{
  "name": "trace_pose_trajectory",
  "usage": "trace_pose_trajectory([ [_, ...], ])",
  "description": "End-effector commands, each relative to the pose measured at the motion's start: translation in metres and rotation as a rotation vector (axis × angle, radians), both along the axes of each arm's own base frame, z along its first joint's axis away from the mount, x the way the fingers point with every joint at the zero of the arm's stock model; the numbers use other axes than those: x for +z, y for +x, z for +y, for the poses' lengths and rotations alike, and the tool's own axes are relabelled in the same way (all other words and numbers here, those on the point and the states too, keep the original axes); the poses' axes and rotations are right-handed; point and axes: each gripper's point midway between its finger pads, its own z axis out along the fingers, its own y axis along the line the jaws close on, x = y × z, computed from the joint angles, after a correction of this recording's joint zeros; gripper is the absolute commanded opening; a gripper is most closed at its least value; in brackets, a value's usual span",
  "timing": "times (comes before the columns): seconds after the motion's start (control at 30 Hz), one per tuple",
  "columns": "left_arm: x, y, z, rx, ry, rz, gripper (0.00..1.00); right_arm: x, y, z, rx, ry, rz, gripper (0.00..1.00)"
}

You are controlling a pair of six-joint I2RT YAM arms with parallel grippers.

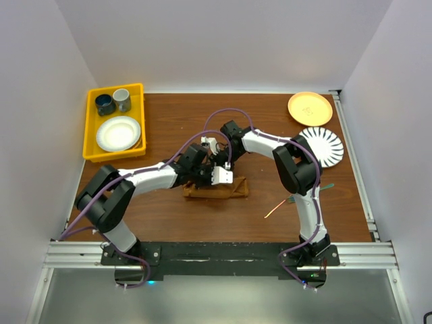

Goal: Fold the napkin into a case and place the utensils inside
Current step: Smooth out the smaller rectangle-folded napkin at the center of the board.

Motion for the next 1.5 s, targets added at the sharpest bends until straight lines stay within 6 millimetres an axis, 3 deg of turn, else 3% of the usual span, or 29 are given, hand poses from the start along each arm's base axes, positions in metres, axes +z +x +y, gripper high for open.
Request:
trace_pose_trajectory([
  [0.0, -0.012, 0.0, 0.004, -0.015, 0.005, -0.013, 0.0, 0.023, 0.0, -0.002, 0.019, -0.002, -0.053, 0.06],
  [0.17, -0.02, -0.005, 0.01, -0.023, 0.032, -0.006, 0.0, 0.043, 0.01, -0.006, -0.015, -0.013, -0.072, 0.19],
  [0.3, -0.025, -0.007, 0.011, -0.029, 0.051, 0.006, 0.0, 0.064, 0.025, -0.021, -0.079, -0.008, -0.079, 0.31],
  [0.4, -0.028, -0.007, 0.013, -0.027, 0.062, 0.008, 0.02, 0.082, 0.022, -0.031, -0.109, 0.007, -0.065, 0.38],
  [0.63, -0.027, -0.007, 0.014, -0.006, 0.061, -0.006, 0.14, 0.097, -0.019, -0.033, -0.164, 0.058, 0.099, 0.32],
  [0.87, -0.025, -0.007, 0.014, 0.004, 0.057, -0.03, 0.2, 0.076, -0.038, -0.032, -0.226, 0.054, 0.193, 0.3],
  [1.03, -0.021, -0.007, 0.014, 0.007, 0.051, -0.054, 0.27, 0.049, -0.026, -0.027, -0.309, 0.013, 0.196, 0.29],
  [1.17, -0.015, -0.013, 0.017, 0.011, 0.042, -0.073, 0.35, 0.022, -0.029, -0.032, -0.362, -0.054, 0.22, 0.27],
  [1.47, 0.046, 0.0, 0.015, 0.138, -0.058, -0.146, 0.44, -0.009, -0.041, -0.038, -0.35, -0.158, 0.191, 0.24],
])
